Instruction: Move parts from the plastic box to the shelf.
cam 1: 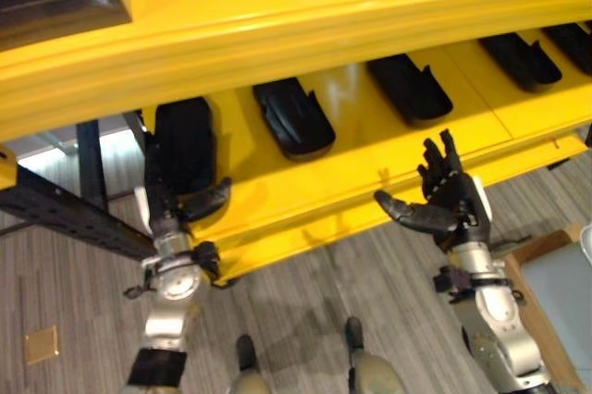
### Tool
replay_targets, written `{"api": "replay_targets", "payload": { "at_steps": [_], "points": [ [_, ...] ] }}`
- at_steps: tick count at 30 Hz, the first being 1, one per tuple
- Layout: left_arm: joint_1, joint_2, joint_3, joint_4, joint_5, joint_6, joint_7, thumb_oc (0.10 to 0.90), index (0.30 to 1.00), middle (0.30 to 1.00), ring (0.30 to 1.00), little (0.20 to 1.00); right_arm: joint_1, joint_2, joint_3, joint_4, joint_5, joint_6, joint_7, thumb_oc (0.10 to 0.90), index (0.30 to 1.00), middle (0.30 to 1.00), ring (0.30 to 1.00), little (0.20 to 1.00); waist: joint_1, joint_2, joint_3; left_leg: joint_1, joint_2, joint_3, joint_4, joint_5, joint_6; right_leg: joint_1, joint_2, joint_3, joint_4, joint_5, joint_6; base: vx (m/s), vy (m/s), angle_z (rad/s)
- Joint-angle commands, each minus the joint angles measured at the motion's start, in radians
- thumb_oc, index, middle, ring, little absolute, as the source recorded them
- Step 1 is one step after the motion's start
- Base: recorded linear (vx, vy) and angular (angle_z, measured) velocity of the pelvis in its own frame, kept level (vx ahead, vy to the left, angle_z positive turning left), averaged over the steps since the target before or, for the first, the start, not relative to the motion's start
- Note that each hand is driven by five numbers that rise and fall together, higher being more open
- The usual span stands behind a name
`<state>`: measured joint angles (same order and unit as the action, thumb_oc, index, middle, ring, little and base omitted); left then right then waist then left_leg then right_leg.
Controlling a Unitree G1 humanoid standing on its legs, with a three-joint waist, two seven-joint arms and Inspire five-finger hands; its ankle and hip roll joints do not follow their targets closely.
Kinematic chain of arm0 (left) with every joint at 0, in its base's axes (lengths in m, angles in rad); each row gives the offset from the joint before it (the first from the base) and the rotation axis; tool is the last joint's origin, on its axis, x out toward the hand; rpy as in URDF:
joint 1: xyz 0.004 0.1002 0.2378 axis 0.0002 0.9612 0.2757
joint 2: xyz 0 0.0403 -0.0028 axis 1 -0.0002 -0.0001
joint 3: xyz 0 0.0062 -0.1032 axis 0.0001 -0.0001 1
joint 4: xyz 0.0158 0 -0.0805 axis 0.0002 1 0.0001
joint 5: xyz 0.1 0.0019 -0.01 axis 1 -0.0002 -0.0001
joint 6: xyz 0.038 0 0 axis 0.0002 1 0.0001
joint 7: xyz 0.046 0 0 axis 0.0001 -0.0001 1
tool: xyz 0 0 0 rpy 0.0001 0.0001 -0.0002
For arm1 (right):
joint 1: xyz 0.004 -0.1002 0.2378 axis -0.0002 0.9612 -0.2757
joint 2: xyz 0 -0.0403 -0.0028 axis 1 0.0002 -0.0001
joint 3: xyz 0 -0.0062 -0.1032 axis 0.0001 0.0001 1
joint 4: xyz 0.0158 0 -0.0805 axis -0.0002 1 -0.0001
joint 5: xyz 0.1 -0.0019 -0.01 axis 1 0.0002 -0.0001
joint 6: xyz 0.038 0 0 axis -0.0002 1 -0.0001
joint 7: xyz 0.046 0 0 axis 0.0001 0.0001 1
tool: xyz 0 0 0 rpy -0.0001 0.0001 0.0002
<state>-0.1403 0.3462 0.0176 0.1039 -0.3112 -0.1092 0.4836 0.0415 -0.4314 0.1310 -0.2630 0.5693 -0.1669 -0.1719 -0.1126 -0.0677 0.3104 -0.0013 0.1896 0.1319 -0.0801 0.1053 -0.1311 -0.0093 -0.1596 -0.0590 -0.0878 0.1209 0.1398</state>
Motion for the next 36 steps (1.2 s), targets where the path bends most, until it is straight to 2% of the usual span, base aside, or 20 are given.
{"api": "replay_targets", "payload": {
  "at_steps": [1,18,36],
  "points": [
    [-0.131,0.032,0.02,-0.071,-0.013,-0.078,-0.015,0.9,1.0,1.0,1.0,1.0,-0.061,0.001,-0.104,-0.153,-0.031,-0.092,0.009,0.9,1.0,1.0,1.0,1.0,-0.018,-0.005,-0.054,0.081,-0.021,0.023,-0.007,-0.059,0.056,0.024,0.013,0.017,0.041,-0.033,-0.02,0.0,0.0,0.0],
    [-0.173,-0.006,-0.085,0.012,-0.062,-0.06,-0.072,0.9,1.0,1.0,1.0,1.0,-0.043,0.009,-0.104,-0.163,-0.026,-0.091,0.006,0.9,1.0,1.0,1.0,1.0,-0.041,0.002,-0.068,0.083,-0.022,0.033,-0.007,-0.058,0.057,0.023,0.013,0.028,0.036,-0.027,-0.02,0.0,-0.002,-0.01],
    [-0.226,-0.024,-0.107,0.054,-0.085,-0.059,-0.061,0.9,1.0,1.0,1.0,1.0,-0.04,0.011,-0.108,-0.165,-0.024,-0.096,-0.001,0.9,1.0,1.0,1.0,1.0,-0.047,-0.002,-0.063,0.082,-0.021,0.039,-0.007,-0.057,0.056,0.016,0.015,0.036,0.041,-0.028,-0.02,0.0,0.0,0.0]
  ]
}}
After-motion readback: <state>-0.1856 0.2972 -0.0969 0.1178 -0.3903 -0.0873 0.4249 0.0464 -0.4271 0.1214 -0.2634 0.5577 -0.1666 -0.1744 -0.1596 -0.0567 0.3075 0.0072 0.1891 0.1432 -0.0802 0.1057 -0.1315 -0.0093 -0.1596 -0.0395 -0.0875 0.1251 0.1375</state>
